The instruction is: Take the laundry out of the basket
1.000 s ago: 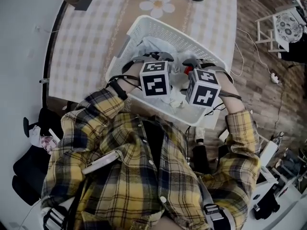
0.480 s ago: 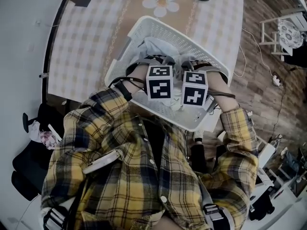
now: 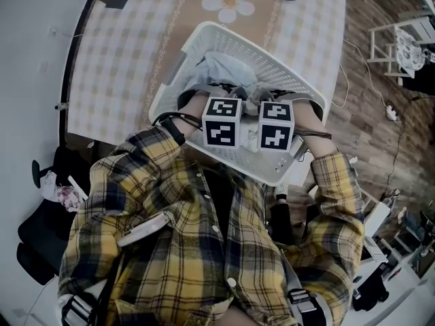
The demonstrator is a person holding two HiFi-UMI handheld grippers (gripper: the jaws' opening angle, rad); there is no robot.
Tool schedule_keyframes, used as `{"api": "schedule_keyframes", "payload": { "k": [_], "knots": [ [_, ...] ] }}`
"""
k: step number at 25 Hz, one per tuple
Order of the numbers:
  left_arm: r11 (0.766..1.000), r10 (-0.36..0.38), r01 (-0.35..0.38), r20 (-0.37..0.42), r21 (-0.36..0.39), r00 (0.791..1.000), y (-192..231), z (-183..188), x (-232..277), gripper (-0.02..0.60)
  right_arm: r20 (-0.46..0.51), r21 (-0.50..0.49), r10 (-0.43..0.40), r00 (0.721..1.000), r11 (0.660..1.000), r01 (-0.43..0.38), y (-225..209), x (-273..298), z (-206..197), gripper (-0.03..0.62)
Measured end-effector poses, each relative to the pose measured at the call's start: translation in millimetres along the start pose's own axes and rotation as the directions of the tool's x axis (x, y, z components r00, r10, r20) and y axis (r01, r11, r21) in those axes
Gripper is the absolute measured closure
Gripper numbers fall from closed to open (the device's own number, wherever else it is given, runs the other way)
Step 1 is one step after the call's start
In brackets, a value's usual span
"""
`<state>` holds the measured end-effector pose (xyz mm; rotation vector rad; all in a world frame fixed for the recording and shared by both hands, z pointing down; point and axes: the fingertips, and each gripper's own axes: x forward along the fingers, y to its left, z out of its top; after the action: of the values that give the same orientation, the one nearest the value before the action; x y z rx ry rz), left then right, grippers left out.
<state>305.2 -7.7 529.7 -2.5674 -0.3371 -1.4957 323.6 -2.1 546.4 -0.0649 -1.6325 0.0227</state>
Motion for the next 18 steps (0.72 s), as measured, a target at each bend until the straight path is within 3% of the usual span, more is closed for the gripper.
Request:
{"api": "schedule_keyframes", "payload": {
  "k": [8, 18],
  "knots": [
    [1.000, 0.020, -0.021, 0.048, 0.016, 0.999, -5.8, 9.9, -16.3, 0.488, 0.005, 0.018, -0.054, 0.999, 0.998, 0.054, 6.0, -22.3, 3.1, 0.500],
    [0.996, 0.086, -0.086, 0.118, -0.004, 0.989, -5.8, 36.5, -51.7, 0.489, 0.062, 0.146, -0.169, 0.984, 0.976, 0.159, 7.8, -69.3, -0.6, 0.503]
  ]
}}
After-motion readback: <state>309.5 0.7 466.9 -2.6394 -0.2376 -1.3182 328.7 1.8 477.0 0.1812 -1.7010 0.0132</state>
